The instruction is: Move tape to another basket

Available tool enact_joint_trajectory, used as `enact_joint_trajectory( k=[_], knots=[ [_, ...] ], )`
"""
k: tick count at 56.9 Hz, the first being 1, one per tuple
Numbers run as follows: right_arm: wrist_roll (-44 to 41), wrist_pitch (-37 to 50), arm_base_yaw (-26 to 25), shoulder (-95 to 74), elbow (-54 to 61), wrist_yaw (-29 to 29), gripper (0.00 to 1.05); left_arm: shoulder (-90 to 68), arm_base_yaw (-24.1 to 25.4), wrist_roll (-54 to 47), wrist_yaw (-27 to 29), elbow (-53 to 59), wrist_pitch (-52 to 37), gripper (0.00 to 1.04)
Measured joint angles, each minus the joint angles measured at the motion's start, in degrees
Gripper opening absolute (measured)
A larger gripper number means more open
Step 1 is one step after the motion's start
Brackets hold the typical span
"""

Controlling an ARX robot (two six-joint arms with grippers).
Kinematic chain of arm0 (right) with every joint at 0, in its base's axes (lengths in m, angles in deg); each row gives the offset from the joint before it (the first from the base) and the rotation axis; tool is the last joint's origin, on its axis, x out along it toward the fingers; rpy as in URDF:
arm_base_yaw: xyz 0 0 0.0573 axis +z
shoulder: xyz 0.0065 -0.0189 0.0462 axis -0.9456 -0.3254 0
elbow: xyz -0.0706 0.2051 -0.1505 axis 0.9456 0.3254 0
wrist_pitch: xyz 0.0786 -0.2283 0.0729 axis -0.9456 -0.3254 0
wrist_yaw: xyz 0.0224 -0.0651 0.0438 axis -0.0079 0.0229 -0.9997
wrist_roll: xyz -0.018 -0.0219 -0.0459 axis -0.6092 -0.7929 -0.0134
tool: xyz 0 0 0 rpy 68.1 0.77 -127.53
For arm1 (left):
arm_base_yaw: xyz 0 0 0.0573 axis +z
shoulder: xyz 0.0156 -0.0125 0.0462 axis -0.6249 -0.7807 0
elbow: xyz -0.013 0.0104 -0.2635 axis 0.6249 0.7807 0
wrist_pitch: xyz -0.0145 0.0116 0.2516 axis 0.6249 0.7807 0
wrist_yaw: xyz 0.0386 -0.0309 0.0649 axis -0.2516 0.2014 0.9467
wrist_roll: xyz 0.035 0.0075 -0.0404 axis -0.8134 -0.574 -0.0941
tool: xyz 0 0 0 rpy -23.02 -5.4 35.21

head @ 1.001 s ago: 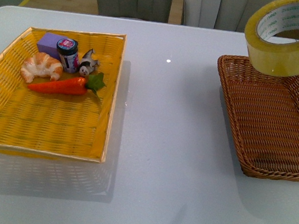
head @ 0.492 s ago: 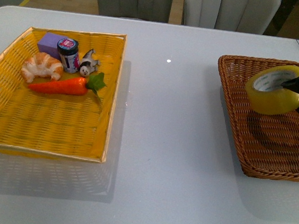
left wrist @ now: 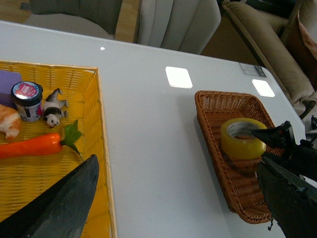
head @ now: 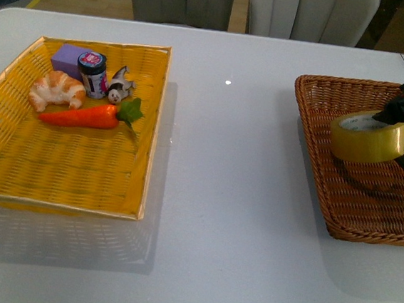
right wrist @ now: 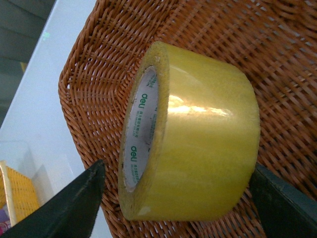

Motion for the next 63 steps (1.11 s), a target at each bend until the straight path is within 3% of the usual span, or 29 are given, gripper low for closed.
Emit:
enact_joint_trajectory(
  k=[3, 19, 22, 26, 35, 40, 43, 47, 60, 63],
  knots=[
    [-0.2, 0.9, -0.7, 1.9, 1.8, 0.0, 0.97, 0.3, 0.0, 0.2, 0.0, 0.3, 0.0, 0.96],
    [-10.7, 4.4, -2.7, 29.9, 18.2, 0.1, 0.96, 5.9, -0.8, 2.1, 3.3, 4.1, -0.6, 0.96],
    [-12.0, 3.1, -2.8, 36.6, 20.5, -0.1, 0.96, 6.3, -1.7, -4.3, 13.8, 7.9, -11.2, 0.86],
    [-13.8, 0.7, -2.8, 44.0, 22.4, 0.1, 0.96, 9.7, -0.9, -12.6, 21.2, 13.2, -19.5, 0.73],
    [-16.4, -2.8, -3.1, 54.4, 24.9, 0.7, 0.96, 21.9, 3.1, -20.5, 19.3, 20.3, -16.3, 0.46],
    [-30.4, 8.0, -2.5, 55.7, 29.4, -1.0, 0.78, 30.2, 6.0, -22.4, 16.6, 24.3, -11.7, 0.27],
    [-38.1, 9.4, -1.7, 57.5, 32.7, -0.6, 0.66, 34.9, 7.8, -22.8, 14.9, 26.1, -8.8, 0.14],
    [-42.3, 9.5, -0.9, 60.1, 35.6, 0.2, 0.52, 40.6, 9.3, -22.9, 13.3, 27.7, -4.9, 0.01],
    [-45.7, 7.9, 1.2, 68.0, 41.6, 2.4, 0.11, 55.8, 12.9, -23.3, 9.7, 32.2, 4.9, 0.02],
    [-45.9, 7.1, 3.2, 69.7, 42.6, 5.7, 0.03, 60.6, 13.4, -23.3, 9.6, 32.2, 9.9, 0.02]
  ],
)
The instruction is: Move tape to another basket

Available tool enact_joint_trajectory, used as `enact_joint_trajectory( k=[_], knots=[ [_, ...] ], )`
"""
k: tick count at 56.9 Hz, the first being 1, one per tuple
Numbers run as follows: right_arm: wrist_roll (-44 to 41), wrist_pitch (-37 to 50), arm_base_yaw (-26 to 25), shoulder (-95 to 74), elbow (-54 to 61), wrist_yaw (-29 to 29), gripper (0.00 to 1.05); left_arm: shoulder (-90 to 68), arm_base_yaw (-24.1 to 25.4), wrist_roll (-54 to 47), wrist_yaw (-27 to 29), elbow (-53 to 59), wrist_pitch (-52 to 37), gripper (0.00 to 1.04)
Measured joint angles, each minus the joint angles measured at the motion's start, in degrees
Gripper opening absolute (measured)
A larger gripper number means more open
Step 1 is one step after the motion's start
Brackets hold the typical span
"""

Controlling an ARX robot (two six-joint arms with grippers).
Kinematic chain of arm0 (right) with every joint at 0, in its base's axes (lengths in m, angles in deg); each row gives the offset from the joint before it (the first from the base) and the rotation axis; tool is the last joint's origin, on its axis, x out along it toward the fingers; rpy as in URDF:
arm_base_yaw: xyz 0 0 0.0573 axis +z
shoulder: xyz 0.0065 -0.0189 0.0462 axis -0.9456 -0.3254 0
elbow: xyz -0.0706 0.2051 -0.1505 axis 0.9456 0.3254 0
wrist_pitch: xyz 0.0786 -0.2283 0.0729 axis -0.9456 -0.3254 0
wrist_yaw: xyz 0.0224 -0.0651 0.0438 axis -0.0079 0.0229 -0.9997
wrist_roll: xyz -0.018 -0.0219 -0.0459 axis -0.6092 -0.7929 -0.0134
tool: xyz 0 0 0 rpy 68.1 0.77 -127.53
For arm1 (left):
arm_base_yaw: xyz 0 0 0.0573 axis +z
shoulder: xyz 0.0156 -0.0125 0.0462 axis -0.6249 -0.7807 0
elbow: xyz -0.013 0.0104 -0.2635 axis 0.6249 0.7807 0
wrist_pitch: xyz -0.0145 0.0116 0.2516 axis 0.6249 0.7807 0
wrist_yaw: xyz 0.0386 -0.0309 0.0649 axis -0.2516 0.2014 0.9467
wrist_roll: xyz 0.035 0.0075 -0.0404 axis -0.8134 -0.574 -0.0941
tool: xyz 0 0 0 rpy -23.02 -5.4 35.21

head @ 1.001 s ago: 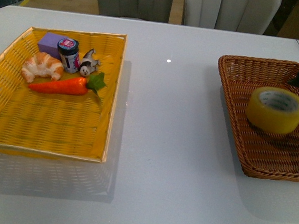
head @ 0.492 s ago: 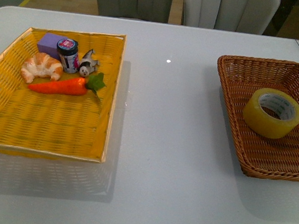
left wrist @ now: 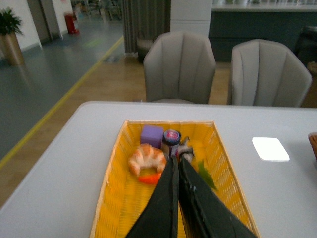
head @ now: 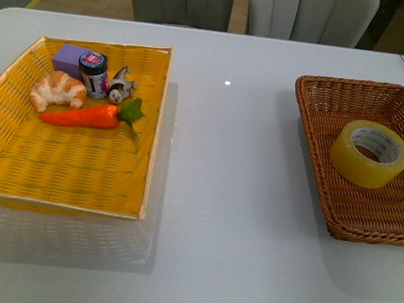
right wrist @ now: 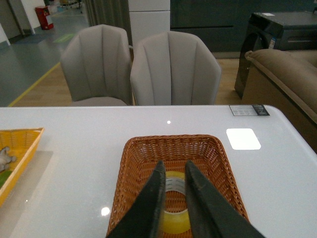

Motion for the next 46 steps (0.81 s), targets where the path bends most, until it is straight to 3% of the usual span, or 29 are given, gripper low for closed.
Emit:
enact_joint_trajectory(
  k=[4, 13, 17, 21, 46],
  knots=[
    [-0.5, -1.4, 1.7, 2.8, 1.5, 0.5, 0.02, 7.3, 1.6, 0.0, -2.4, 0.0, 7.5, 0.02],
    [-0.6, -5.1, 2.1, 9.1, 4.1, 0.9, 0.02, 10.5, 6.4, 0.0, -6.8, 0.0, 9.5, 0.02],
    [-0.6, -6.8, 2.2, 11.5, 4.8, 0.9, 0.02, 10.7, 11.6, -0.1, -13.7, 0.0, 10.2, 0.02],
    [-0.6, -6.8, 2.2, 13.6, 6.3, 1.0, 0.02, 10.8, 15.2, -0.1, -14.7, 0.0, 10.4, 0.02],
    [-0.6, -20.0, 2.2, 28.9, 7.2, 1.0, 0.02, 10.8, 15.6, -0.1, -15.5, 0.0, 10.4, 0.02]
  ],
)
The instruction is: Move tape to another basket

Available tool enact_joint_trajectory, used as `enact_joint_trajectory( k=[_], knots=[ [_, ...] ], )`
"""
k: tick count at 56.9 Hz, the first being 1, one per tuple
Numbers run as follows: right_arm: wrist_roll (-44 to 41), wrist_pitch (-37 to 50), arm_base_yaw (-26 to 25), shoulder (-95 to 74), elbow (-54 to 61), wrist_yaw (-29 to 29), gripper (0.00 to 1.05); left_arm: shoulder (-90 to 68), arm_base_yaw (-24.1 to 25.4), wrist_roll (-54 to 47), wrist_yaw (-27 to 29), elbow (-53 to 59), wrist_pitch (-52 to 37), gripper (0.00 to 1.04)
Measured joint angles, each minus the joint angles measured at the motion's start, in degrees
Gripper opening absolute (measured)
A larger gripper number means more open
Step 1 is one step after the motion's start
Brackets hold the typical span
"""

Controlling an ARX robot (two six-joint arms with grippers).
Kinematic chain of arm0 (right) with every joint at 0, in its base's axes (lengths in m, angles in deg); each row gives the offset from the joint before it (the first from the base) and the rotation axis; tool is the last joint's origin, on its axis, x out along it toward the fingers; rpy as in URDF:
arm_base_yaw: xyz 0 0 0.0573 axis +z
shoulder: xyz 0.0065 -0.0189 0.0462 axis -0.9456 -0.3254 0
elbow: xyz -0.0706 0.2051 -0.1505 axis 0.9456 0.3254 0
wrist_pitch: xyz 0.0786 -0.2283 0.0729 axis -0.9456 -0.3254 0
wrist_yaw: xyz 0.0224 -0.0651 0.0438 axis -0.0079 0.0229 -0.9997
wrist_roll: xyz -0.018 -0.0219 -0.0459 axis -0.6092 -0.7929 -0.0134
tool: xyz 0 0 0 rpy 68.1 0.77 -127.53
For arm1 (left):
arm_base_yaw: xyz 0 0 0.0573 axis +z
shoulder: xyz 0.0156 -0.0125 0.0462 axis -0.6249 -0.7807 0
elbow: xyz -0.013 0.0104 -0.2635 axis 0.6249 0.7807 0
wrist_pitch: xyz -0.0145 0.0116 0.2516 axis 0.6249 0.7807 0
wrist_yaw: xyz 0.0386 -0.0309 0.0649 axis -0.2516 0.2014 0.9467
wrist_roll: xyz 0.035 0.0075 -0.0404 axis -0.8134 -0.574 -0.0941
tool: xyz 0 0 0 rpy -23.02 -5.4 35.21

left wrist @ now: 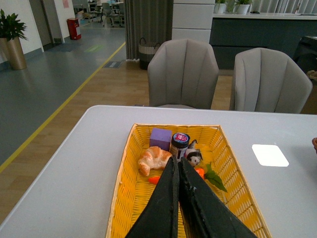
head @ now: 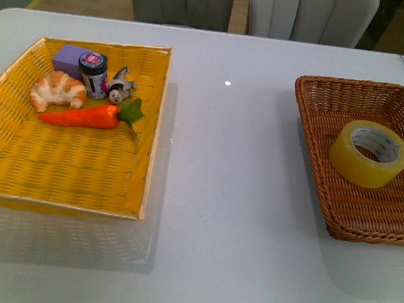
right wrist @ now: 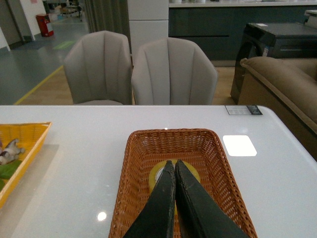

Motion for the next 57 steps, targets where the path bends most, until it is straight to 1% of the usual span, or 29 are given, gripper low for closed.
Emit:
enact_joint_trajectory(
  k=[21, 41, 45, 47, 57],
  knots=[
    [0.0, -9.0, 0.1, 9.2, 0.0, 0.0, 0.02, 0.0, 0.0, 0.0, 0.0, 0.0, 0.0, 0.02],
    [0.0, -14.6, 0.1, 14.9, 0.0, 0.0, 0.02, 0.0, 0.0, 0.0, 0.0, 0.0, 0.0, 0.02],
    [0.0, -21.9, 0.1, 20.2, 0.0, -0.2, 0.02, 0.0, 0.0, 0.0, 0.0, 0.0, 0.0, 0.02],
    [0.0, -23.8, 0.1, 22.7, 0.0, 0.0, 0.02, 0.0, 0.0, 0.0, 0.0, 0.0, 0.0, 0.02],
    [0.0, -24.4, 0.1, 24.3, 0.0, 0.0, 0.02, 0.0, 0.0, 0.0, 0.0, 0.0, 0.0, 0.02]
  ],
)
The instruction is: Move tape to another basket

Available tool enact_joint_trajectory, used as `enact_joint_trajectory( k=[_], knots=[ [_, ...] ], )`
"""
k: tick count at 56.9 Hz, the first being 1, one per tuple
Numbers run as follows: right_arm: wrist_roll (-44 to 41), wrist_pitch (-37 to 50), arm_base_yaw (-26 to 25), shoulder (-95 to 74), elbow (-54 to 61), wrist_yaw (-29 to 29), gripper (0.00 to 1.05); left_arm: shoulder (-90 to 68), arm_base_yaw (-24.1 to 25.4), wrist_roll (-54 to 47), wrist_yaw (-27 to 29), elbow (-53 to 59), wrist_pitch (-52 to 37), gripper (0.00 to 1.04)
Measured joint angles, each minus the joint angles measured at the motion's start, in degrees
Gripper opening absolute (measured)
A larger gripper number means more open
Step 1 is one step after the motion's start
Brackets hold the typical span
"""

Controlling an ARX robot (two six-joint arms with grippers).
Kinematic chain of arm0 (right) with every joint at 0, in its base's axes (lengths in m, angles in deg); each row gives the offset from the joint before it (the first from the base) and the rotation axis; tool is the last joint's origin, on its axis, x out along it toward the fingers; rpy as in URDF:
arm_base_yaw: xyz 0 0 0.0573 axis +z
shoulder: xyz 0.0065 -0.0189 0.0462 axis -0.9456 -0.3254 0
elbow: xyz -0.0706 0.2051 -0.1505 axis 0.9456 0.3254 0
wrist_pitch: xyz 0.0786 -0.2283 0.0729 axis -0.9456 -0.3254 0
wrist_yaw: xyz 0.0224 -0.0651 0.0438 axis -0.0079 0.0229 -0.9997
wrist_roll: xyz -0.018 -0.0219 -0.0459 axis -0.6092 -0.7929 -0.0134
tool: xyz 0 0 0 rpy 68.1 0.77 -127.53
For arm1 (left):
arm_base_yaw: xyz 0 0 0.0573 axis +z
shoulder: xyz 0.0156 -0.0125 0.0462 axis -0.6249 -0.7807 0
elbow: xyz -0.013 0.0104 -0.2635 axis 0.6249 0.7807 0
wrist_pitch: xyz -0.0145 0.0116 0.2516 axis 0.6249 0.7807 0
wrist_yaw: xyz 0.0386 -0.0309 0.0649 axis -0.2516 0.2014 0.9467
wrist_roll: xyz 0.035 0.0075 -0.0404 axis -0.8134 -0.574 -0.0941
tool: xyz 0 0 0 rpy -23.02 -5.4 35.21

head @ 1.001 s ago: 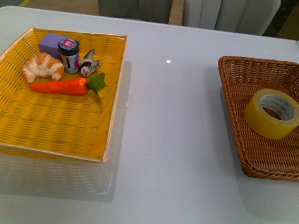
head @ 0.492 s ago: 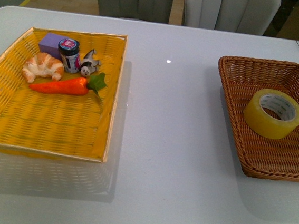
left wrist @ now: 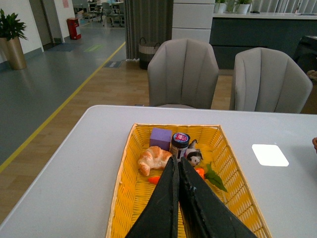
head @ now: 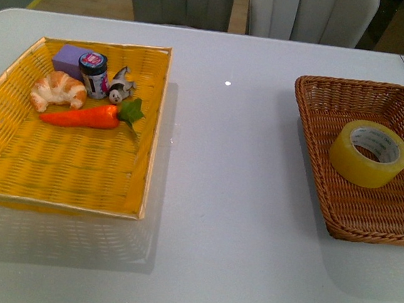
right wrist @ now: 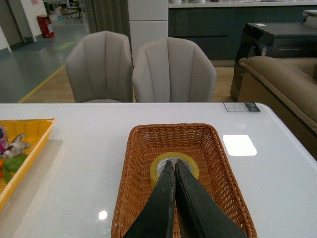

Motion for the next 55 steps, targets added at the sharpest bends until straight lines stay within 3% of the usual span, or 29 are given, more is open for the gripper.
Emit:
enact_joint_trajectory(
  k=[5, 17, 21, 31, 55],
  knots=[
    [-0.1, 0.0, 0.0, 0.1, 0.0, 0.0, 0.05, 0.0, 0.0, 0.0, 0.0, 0.0, 0.0, 0.04],
    [-0.1, 0.0, 0.0, 0.1, 0.0, 0.0, 0.49, 0.0, 0.0, 0.0, 0.0, 0.0, 0.0, 0.48],
    [-0.1, 0.0, 0.0, 0.1, 0.0, 0.0, 0.68, 0.0, 0.0, 0.0, 0.0, 0.0, 0.0, 0.68],
    [0.0, 0.0, 0.0, 0.1, 0.0, 0.0, 0.97, 0.0, 0.0, 0.0, 0.0, 0.0, 0.0, 0.98],
    [-0.1, 0.0, 0.0, 0.1, 0.0, 0.0, 0.96, 0.0, 0.0, -0.1, 0.0, 0.0, 0.0, 0.96]
  ],
)
